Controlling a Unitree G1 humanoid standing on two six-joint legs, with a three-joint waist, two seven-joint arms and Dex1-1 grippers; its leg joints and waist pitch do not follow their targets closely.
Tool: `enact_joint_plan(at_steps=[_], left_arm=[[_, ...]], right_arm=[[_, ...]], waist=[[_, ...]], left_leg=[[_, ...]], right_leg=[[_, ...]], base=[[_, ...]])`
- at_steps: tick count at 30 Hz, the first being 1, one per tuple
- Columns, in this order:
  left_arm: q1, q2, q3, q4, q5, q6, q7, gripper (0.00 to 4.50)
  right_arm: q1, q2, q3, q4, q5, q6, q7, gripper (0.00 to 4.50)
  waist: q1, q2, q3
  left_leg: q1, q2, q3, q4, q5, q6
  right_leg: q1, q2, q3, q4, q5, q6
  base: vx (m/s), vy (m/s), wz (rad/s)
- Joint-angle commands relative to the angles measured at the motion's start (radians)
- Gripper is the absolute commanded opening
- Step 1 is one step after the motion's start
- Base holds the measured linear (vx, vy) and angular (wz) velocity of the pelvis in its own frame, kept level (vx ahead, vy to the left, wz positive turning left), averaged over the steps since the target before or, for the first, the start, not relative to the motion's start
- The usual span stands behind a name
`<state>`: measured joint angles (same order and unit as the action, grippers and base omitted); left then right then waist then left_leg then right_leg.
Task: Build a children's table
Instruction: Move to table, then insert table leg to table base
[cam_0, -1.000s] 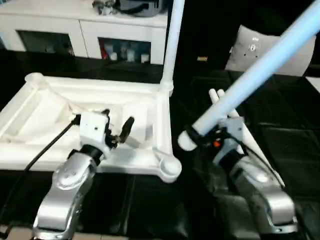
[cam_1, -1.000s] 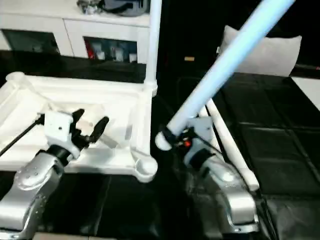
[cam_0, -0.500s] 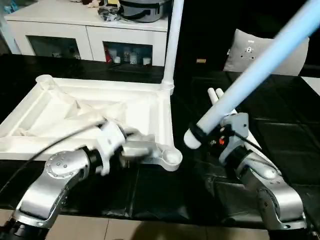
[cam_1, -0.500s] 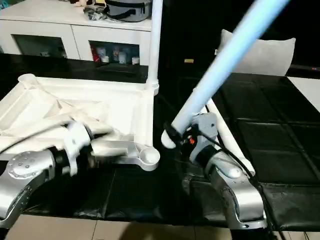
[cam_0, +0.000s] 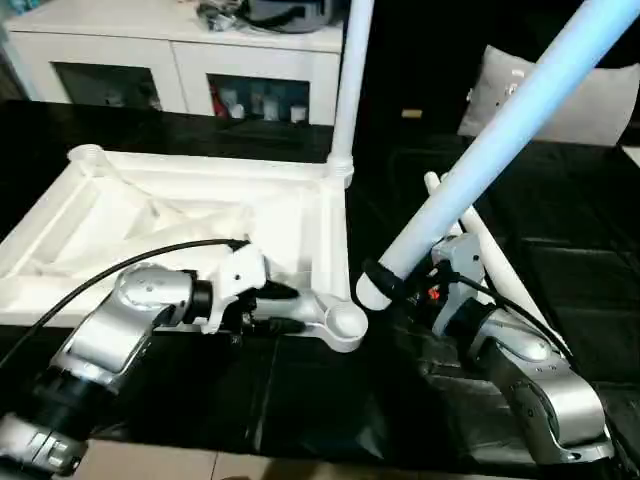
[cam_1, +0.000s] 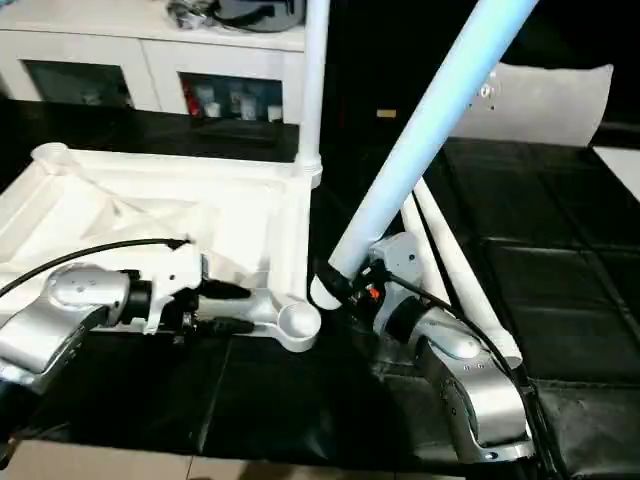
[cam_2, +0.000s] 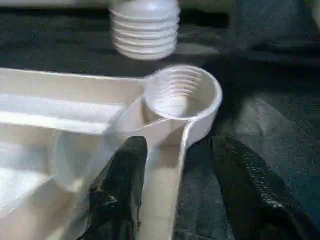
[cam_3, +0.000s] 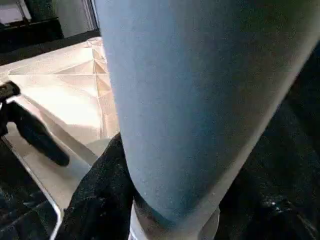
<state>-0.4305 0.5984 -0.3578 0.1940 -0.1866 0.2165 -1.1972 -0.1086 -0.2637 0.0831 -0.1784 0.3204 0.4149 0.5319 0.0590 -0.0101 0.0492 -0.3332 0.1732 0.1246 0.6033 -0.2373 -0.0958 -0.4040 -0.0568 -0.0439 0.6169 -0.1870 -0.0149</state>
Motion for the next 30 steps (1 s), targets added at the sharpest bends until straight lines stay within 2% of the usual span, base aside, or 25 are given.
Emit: enact_joint_plan(at_steps=[1, 2, 3, 4, 5, 7, 9, 11, 12, 14, 22, 26, 28, 30], left_arm=[[-0.042, -0.006, -0.018, 0.044, 0.030, -0.024, -0.030, 1.92], [-0.061, -0.010, -0.027, 0.080, 0.047, -0.049, -0.039, 1.79], [-0.073, -0.013, -0.033, 0.104, 0.058, -0.067, -0.045, 1.68], [-0.093, -0.014, -0.050, 0.137, 0.081, -0.087, -0.059, 1.62], [-0.093, -0.014, -0.050, 0.137, 0.081, -0.087, -0.059, 1.56], [-0.103, -0.012, -0.062, 0.156, 0.097, -0.097, -0.067, 1.46], [-0.107, -0.007, -0.074, 0.168, 0.116, -0.112, -0.066, 1.16], [-0.117, -0.005, -0.081, 0.197, 0.137, -0.136, -0.070, 0.96], [-0.121, -0.005, -0.084, 0.213, 0.148, -0.152, -0.069, 0.96], [-0.129, -0.007, -0.081, 0.247, 0.163, -0.181, -0.066, 0.68], [-0.137, -0.018, -0.072, 0.289, 0.175, -0.211, -0.059, 0.06], [-0.145, -0.031, -0.068, 0.333, 0.207, -0.238, -0.006, 0.02], [-0.152, -0.063, -0.039, 0.371, 0.220, -0.215, 0.085, 0.00], [-0.156, -0.083, -0.021, 0.373, 0.208, -0.180, 0.115, 0.00]], right_arm=[[0.002, -0.008, -0.016, -0.021, 0.011, 0.009, 0.000, 1.89], [0.003, -0.010, -0.018, -0.022, 0.012, 0.009, 0.000, 1.89], [0.004, -0.010, -0.020, -0.024, 0.012, 0.010, 0.000, 1.89], [0.012, -0.013, -0.020, -0.029, 0.010, 0.009, 0.000, 1.89], [0.012, -0.013, -0.020, -0.029, 0.010, 0.009, 0.000, 1.89], [0.020, -0.016, -0.020, -0.035, 0.008, 0.009, 0.000, 1.89], [0.028, -0.019, -0.019, -0.044, 0.010, 0.012, 0.001, 1.89], [0.034, -0.023, -0.018, -0.052, 0.013, 0.018, 0.002, 1.89], [0.037, -0.025, -0.017, -0.055, 0.014, 0.019, 0.004, 1.89], [0.038, -0.028, -0.013, -0.057, 0.013, 0.021, 0.006, 1.89], [0.029, -0.028, -0.004, -0.058, 0.014, 0.020, 0.014, 1.89], [0.018, -0.024, 0.001, -0.048, 0.011, 0.019, 0.011, 1.89], [-0.004, -0.013, -0.005, -0.034, 0.010, 0.024, -0.004, 1.89], [-0.019, -0.007, -0.009, -0.023, 0.008, 0.028, -0.013, 1.89]], waist=[[0.003, 0.017, -0.067], [0.005, 0.020, -0.066], [0.005, 0.016, -0.062], [0.007, 0.025, -0.060], [0.005, 0.021, -0.058], [0.005, 0.023, -0.057], [0.005, 0.024, -0.059], [0.004, 0.018, -0.057], [0.004, 0.020, -0.057], [0.004, 0.020, -0.056], [0.006, 0.018, -0.058], [0.004, 0.019, -0.058], [0.003, 0.025, -0.057], [0.004, 0.020, -0.057]], left_leg=[[-0.016, 0.020, 0.009, -0.064, 0.059, 0.018], [-0.014, 0.024, 0.009, -0.066, 0.015, 0.012], [-0.015, 0.025, 0.011, -0.069, -0.024, 0.008], [-0.013, 0.028, 0.009, -0.071, -0.046, -0.002], [-0.013, 0.030, 0.010, -0.073, -0.062, -0.006], [-0.014, 0.030, 0.009, -0.074, -0.068, -0.010], [-0.015, 0.032, 0.009, -0.074, -0.069, -0.013], [-0.014, 0.032, 0.010, -0.075, -0.077, -0.011], [-0.014, 0.031, 0.010, -0.075, -0.079, -0.009], [-0.015, 0.031, 0.010, -0.075, -0.083, -0.008], [-0.016, 0.033, 0.010, -0.075, -0.068, -0.007], [-0.017, 0.034, 0.009, -0.076, -0.074, -0.009], [-0.015, 0.032, 0.010, -0.075, -0.086, -0.012], [-0.018, 0.031, 0.009, -0.076, -0.092, -0.014]], right_leg=[[0.072, -0.060, 0.043, -0.043, 0.108, -0.227], [0.075, -0.064, 0.044, -0.045, 0.060, -0.230], [0.077, -0.065, 0.045, -0.055, -0.007, -0.221], [0.075, -0.070, 0.046, -0.055, -0.051, -0.216], [0.074, -0.067, 0.046, -0.061, -0.088, -0.206], [0.076, -0.069, 0.047, -0.062, -0.105, -0.200], [0.074, -0.070, 0.048, -0.062, -0.115, -0.197], [0.073, -0.068, 0.047, -0.065, -0.133, -0.192], [0.072, -0.068, 0.047, -0.066, -0.142, -0.189], [0.071, -0.068, 0.047, -0.070, -0.163, -0.182], [0.071, -0.071, 0.047, -0.064, -0.126, -0.197], [0.072, -0.071, 0.047, -0.063, -0.123, -0.197], [0.071, -0.071, 0.047, -0.065, -0.140, -0.197], [0.074, -0.073, 0.047, -0.069, -0.186, -0.185]], base=[[0.000, 0.000, 0.00], [0.000, 0.000, 0.00], [0.000, 0.000, 0.00], [0.000, 0.000, 0.00], [0.000, 0.000, 0.00], [0.000, 0.000, 0.00], [0.000, 0.000, 0.00], [0.000, 0.000, 0.00], [0.000, 0.000, 0.00], [0.000, 0.000, 0.00], [0.000, 0.000, 0.00], [0.000, 0.000, 0.00], [0.000, 0.000, 0.00], [0.000, 0.000, 0.00]])
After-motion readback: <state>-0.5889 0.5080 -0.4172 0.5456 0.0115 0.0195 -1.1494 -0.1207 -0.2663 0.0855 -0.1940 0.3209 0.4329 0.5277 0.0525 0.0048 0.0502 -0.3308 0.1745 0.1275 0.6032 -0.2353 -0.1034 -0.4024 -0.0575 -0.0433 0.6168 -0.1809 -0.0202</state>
